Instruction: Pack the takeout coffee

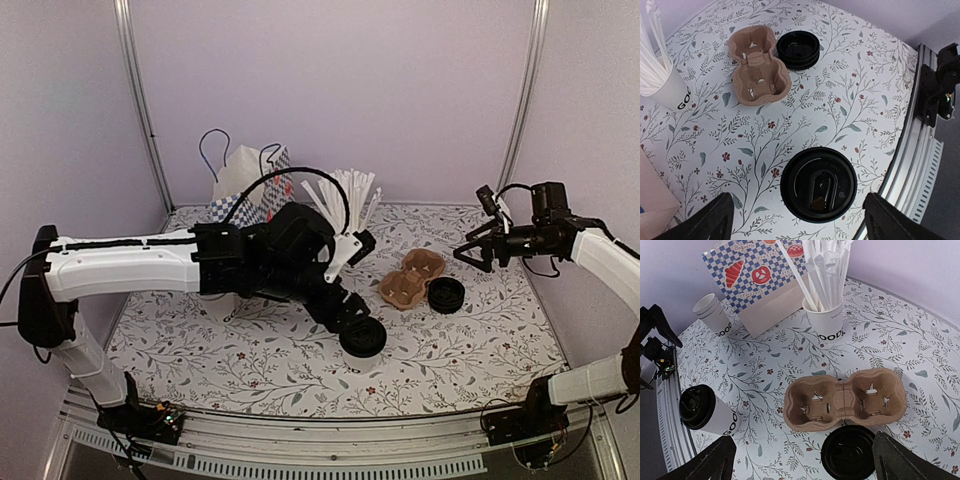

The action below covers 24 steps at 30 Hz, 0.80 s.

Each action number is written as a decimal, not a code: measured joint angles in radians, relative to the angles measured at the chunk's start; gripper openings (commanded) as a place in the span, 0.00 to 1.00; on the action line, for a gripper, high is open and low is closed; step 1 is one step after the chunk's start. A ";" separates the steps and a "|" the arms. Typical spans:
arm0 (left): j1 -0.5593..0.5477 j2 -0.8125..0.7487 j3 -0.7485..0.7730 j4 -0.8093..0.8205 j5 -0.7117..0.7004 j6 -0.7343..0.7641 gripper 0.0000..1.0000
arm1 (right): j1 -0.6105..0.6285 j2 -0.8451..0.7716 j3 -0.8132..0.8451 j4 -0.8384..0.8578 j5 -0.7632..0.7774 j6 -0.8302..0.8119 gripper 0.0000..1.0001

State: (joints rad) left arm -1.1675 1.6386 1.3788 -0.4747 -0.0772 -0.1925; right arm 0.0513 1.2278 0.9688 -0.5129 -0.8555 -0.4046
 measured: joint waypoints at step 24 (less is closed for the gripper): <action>-0.019 0.215 0.309 -0.248 0.128 0.104 0.92 | -0.225 -0.063 -0.204 0.202 0.030 -0.063 0.97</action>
State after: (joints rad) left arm -1.1866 1.8538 1.6875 -0.7223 0.0505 -0.0887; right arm -0.1738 1.1652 0.7647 -0.3107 -0.8257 -0.4675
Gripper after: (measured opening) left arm 0.905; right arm 0.968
